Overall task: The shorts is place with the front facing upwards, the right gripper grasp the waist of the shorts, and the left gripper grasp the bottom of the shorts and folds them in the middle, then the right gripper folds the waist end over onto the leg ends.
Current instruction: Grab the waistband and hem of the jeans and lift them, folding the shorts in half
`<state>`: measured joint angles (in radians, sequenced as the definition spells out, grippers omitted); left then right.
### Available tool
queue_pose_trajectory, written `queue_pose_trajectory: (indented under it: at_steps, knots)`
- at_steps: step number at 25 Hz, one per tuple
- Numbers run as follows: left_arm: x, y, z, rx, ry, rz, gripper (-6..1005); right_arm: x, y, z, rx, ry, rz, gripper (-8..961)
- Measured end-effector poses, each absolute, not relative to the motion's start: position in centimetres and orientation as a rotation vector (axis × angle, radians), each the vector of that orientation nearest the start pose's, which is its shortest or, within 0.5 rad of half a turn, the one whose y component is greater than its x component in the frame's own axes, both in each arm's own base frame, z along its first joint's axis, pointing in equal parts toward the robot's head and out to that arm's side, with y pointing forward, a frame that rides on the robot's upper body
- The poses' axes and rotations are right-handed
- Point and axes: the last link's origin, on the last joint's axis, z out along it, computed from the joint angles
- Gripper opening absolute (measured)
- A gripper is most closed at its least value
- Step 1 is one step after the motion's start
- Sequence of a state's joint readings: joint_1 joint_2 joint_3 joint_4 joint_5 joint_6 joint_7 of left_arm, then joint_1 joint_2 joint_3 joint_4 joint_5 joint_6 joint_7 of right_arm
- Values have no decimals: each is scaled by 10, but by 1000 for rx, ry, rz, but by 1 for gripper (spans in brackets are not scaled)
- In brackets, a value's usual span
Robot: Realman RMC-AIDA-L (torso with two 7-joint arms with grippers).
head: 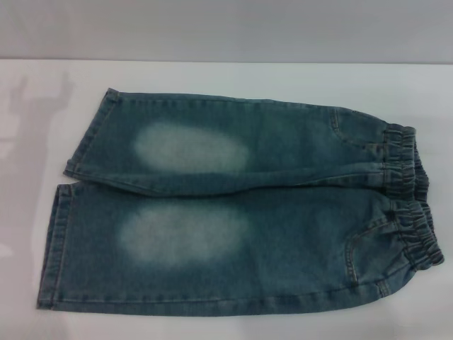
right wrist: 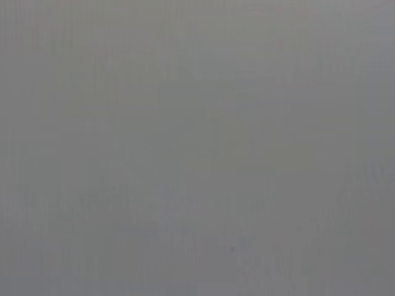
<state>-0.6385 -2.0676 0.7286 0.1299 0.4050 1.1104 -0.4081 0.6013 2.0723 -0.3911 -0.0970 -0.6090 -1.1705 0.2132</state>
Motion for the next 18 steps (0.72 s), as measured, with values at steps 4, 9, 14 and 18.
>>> queue_pose_trajectory:
  at_steps: [4,9,14,18]
  knots:
    - [-309,404,67,-1290,-603,-918,829,338,378,78,-1175,530,742,612]
    - [-308,404,67,-1292,-601,-918,829,338,378,78,-1174,525,747,613]
    - [-308,404,67,-1292,-601,-918,829,338,377,77,-1173,525,747,613]
    - [-308,404,67,-1291,-621,-943,829,338,376,78,-1172,523,750,613]
